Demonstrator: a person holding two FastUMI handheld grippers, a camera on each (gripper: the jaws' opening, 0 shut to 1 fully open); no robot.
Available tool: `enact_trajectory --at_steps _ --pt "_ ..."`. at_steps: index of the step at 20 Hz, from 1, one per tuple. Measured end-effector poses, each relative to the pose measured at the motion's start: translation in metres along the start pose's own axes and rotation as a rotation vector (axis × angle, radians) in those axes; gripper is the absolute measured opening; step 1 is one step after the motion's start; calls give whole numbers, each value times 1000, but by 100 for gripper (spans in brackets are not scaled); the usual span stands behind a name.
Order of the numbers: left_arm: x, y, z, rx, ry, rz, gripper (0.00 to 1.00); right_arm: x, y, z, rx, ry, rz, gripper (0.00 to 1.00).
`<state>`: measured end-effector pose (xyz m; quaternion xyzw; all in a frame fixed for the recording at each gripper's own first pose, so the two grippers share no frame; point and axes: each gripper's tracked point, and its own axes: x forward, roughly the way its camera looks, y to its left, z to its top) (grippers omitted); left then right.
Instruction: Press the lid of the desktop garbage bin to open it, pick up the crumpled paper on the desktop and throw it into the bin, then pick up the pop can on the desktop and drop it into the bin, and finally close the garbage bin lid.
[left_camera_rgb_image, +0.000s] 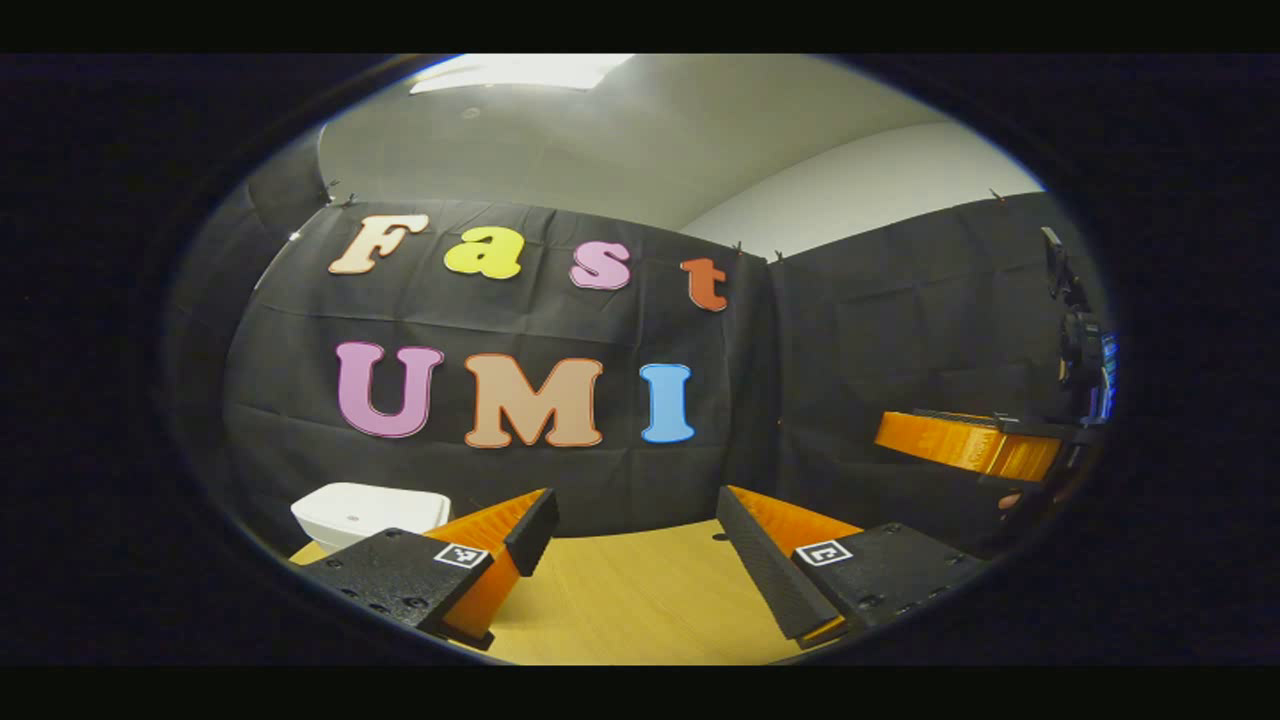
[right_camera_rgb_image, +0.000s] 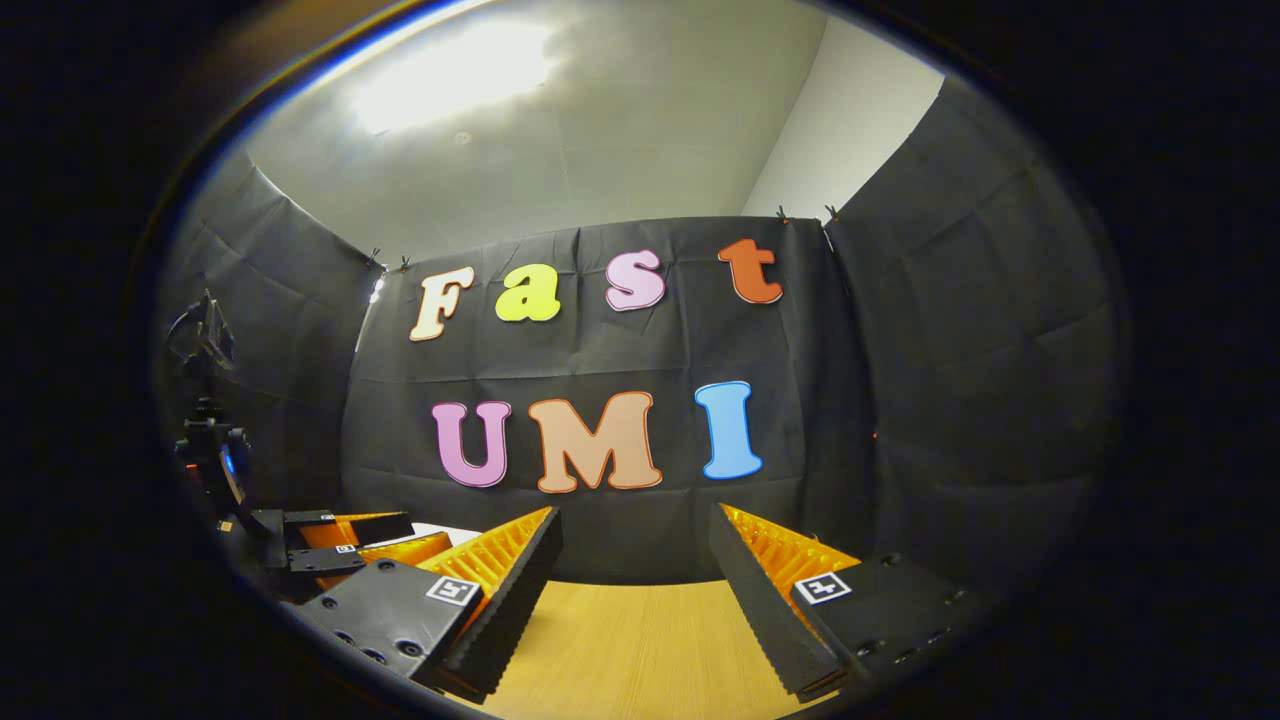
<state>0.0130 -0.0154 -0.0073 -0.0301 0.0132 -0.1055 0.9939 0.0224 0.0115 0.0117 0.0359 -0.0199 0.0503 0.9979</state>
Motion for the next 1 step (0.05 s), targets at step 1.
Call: enact_trajectory --at_steps 1 --pt "-1 1 -1 1 2 0 96 -1 2 0 -2 0 0 98"
